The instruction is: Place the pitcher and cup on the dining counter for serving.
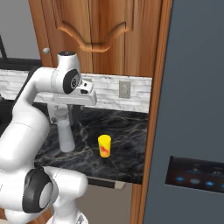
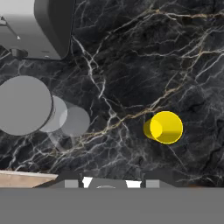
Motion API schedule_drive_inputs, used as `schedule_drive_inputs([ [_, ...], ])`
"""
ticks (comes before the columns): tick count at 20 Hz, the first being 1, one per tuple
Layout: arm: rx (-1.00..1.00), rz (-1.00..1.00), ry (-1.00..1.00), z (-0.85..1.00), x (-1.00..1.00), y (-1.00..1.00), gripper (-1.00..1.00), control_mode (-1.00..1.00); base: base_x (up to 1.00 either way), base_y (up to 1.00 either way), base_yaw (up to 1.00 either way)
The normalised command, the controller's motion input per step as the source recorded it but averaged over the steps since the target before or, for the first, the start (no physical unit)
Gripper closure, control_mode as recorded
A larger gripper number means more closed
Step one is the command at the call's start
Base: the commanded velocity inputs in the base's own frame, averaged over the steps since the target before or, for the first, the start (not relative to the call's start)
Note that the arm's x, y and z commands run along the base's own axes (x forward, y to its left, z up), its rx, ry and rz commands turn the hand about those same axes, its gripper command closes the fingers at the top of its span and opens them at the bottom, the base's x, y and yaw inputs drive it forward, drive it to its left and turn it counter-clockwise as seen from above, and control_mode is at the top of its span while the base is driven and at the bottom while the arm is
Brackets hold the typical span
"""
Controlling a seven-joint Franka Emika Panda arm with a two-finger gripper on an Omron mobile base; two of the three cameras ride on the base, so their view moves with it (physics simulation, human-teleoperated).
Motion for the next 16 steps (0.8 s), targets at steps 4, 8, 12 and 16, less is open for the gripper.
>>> schedule_drive_inputs([
  [4,0.0,0.0,0.0,0.0,-0.02,0.16,-1.0,-1.0,0.0,0.0,0.0],
  [8,0.0,0.0,0.0,-0.1,-0.02,0.49,-1.0,-1.0,0.0,0.0,0.0],
  [12,0.01,0.0,0.0,-0.16,-0.08,0.35,-1.0,-1.0,0.0,0.0,0.0],
  [16,0.05,0.0,-0.05,-0.06,-0.12,0.16,-1.0,-1.0,0.0,0.0,0.0],
])
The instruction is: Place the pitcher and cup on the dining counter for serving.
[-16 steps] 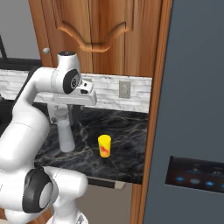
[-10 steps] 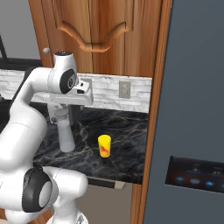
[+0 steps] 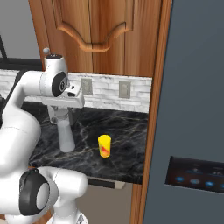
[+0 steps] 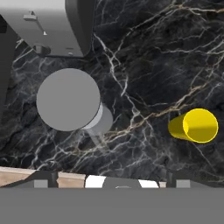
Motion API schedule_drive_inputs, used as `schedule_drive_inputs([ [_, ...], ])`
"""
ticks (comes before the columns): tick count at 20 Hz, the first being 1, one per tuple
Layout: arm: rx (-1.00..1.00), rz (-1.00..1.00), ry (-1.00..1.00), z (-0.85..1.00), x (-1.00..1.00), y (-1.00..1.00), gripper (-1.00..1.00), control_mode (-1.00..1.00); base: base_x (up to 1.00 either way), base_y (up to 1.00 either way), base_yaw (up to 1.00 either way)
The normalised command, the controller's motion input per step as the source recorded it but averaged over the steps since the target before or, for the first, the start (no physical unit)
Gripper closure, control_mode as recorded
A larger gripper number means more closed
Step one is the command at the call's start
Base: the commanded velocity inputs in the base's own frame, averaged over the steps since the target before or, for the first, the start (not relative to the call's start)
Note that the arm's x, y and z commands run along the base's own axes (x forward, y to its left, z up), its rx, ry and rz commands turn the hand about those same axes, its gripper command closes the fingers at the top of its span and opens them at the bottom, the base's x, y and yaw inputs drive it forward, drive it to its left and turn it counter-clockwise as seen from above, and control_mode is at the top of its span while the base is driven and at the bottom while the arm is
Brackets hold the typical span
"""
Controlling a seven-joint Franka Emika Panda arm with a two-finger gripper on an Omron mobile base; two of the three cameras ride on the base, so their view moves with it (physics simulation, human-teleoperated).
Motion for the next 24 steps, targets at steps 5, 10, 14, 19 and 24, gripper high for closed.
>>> schedule_drive_inputs([
  [5,0.0,0.0,0.0,0.0,0.0,0.0,-1.0,-1.0,0.0,0.0,0.0],
  [10,0.0,0.0,0.0,0.0,0.0,0.0,-1.0,-1.0,0.0,0.0,0.0],
  [14,0.0,0.0,0.06,-0.36,0.0,0.0,-1.0,-1.0,0.0,0.0,0.0],
  [19,0.0,0.01,0.12,-0.58,0.0,0.0,-1.0,-1.0,0.0,0.0,0.0],
  [24,0.01,0.1,0.17,-0.39,0.0,0.0,-1.0,-1.0,0.0,0.0,0.0],
])
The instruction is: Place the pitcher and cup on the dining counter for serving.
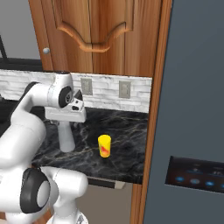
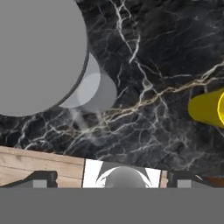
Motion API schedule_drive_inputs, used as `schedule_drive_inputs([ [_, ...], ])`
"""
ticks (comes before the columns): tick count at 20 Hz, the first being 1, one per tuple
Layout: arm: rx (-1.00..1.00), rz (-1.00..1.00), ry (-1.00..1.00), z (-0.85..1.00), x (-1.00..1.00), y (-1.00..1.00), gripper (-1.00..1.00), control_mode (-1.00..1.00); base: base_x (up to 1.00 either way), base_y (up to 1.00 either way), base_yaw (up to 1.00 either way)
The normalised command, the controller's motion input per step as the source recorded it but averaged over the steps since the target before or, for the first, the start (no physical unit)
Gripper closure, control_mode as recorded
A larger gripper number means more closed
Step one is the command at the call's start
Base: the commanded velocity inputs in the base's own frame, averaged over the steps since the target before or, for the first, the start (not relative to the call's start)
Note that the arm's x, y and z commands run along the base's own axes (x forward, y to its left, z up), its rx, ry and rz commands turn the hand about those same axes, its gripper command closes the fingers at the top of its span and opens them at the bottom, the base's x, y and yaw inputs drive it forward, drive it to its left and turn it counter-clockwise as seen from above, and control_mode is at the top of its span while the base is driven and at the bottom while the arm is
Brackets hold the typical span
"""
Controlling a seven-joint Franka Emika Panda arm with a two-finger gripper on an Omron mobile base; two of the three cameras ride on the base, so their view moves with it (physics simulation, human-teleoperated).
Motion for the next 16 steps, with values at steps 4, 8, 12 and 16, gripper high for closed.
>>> schedule_drive_inputs([
  [4,0.0,0.17,0.03,-0.45,0.0,0.0,-1.0,-1.0,0.0,0.0,0.0],
  [8,0.0,0.17,-0.01,-0.36,0.0,0.03,-1.0,-1.0,0.0,0.0,0.0],
  [12,0.01,0.18,-0.03,-0.16,0.0,0.06,-1.0,-1.0,0.0,0.0,0.0],
  [16,0.03,0.18,0.0,-0.04,0.0,0.04,-1.0,-1.0,0.0,0.0,0.0],
])
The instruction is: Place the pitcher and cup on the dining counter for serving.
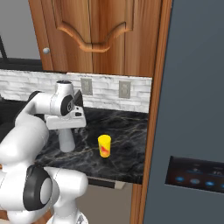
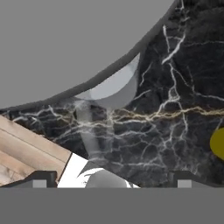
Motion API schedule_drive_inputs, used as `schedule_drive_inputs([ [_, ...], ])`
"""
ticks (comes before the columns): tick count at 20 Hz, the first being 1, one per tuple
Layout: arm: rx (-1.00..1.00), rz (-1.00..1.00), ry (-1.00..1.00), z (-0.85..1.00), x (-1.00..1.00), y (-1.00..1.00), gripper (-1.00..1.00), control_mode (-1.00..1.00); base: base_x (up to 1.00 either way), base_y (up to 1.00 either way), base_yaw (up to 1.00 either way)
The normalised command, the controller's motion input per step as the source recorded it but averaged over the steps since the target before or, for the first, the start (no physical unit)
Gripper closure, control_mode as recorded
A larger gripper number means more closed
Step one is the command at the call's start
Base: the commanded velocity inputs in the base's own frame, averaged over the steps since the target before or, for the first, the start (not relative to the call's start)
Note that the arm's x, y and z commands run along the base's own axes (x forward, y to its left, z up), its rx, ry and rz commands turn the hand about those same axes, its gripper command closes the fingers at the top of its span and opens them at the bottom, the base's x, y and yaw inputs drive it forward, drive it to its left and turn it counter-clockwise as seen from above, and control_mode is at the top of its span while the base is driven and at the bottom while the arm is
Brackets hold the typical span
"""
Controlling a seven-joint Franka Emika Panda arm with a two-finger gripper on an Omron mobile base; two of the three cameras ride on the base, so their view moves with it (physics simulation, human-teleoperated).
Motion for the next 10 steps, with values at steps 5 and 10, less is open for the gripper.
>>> schedule_drive_inputs([
  [5,0.04,0.15,0.0,-0.04,0.0,0.13,-1.0,-1.0,0.0,0.0,0.0],
  [10,0.08,0.11,0.0,-0.12,0.07,0.1,-1.0,-1.0,0.0,0.0,0.0],
])
